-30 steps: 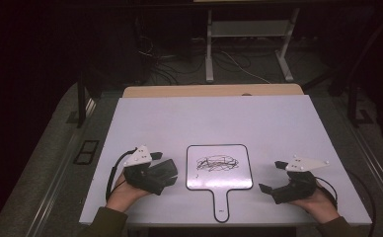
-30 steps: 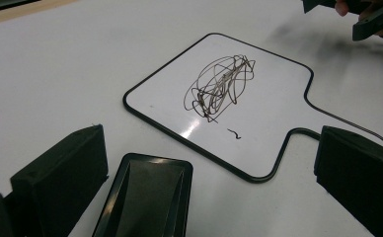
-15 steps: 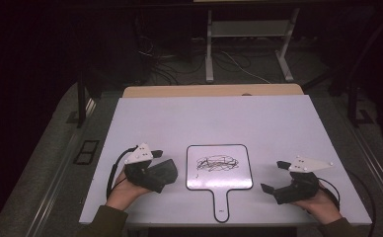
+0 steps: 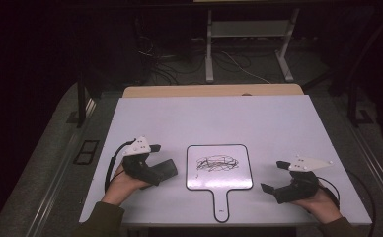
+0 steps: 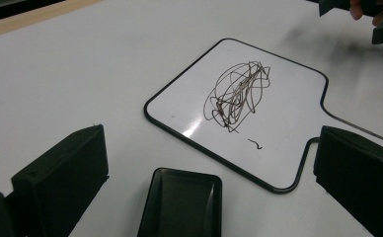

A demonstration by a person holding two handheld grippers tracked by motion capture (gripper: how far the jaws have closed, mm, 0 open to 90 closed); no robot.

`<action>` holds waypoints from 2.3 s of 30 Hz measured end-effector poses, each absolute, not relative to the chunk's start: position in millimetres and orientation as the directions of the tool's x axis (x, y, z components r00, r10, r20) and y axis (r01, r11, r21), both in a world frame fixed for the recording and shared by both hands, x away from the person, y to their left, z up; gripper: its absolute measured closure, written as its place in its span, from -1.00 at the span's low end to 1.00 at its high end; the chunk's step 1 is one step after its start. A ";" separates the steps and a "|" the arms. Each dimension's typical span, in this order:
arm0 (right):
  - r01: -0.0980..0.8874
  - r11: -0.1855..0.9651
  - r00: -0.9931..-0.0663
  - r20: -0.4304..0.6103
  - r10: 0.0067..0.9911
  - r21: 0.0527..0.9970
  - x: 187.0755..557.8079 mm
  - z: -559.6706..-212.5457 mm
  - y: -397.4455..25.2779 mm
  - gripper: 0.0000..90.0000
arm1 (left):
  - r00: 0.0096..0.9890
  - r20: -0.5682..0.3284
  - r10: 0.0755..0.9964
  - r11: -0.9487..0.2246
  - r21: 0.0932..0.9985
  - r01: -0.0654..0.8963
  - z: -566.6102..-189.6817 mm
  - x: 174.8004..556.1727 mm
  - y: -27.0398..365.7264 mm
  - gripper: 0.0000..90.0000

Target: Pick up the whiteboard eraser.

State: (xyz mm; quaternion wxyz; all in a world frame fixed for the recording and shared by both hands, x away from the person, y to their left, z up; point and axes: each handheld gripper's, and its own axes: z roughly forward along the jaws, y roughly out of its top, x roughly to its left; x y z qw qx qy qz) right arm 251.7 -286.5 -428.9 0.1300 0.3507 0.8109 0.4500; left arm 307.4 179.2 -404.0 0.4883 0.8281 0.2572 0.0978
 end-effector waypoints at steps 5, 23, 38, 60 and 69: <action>0.454 0.349 -0.717 0.104 0.689 0.820 252.3 -429.2 -286.9 -1.00 | 0.851 -0.087 0.519 -0.399 0.855 0.330 -402.5 315.5 180.1 -1.00; 0.457 0.348 -0.714 0.105 0.693 0.819 251.8 -429.7 -287.4 -1.00 | 0.833 -0.068 0.549 -0.436 0.828 0.354 -405.7 323.5 192.1 -0.85; 0.457 0.354 -0.719 0.105 0.688 0.816 252.5 -430.8 -287.0 -1.00 | 0.842 -0.049 0.537 -0.524 0.763 0.378 -412.2 323.6 194.4 -0.69; 0.456 0.362 -0.724 0.102 0.682 0.813 252.1 -431.3 -286.2 -1.00 | 0.872 -0.054 0.487 -0.622 0.679 0.390 -427.6 319.9 195.1 -0.55; 0.457 0.365 -0.726 0.102 0.680 0.811 252.2 -431.7 -285.8 -1.00 | 0.887 -0.032 0.461 -0.670 0.643 0.372 -431.5 318.2 192.9 -0.41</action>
